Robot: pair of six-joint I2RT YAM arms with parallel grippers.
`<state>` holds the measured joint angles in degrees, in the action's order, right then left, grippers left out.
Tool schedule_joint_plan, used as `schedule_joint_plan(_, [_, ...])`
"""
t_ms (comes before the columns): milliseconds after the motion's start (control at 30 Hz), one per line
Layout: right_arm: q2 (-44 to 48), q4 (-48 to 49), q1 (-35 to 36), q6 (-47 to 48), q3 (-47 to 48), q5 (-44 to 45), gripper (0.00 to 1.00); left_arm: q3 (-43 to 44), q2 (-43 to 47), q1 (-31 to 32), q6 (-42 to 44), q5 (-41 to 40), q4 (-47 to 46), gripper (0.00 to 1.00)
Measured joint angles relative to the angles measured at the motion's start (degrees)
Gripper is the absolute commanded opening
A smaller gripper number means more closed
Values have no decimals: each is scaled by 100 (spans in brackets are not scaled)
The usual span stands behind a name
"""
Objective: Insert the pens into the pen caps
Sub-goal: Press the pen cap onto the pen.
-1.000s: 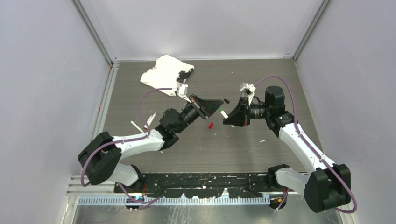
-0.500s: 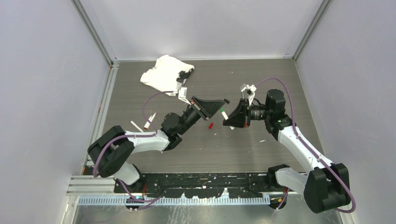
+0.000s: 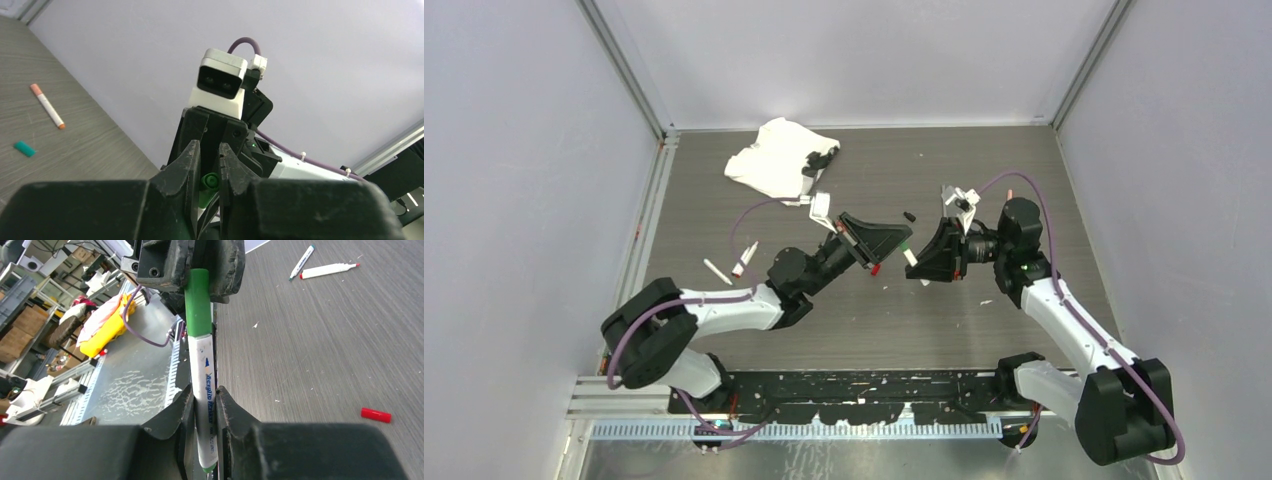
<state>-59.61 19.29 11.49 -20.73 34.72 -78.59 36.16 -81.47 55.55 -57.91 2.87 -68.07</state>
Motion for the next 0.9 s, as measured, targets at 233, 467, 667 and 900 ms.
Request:
schedule_joint_plan(233, [2, 105, -7, -136, -103, -214, 1, 251, -525, 55, -39, 319, -527, 1])
schedule_joint_plan(467, [197, -780, 11, 623, 15, -247, 1, 229, 365, 52, 260, 664, 1058, 1])
schedule_joint_plan(667, [264, -2192, 17, 1617, 280, 76, 1, 490, 339, 52, 205, 669, 1814, 0])
schedule_joint_plan(900, [260, -2927, 83, 1749, 280, 321, 1, 719, -273, 52, 149, 955, 1526, 1])
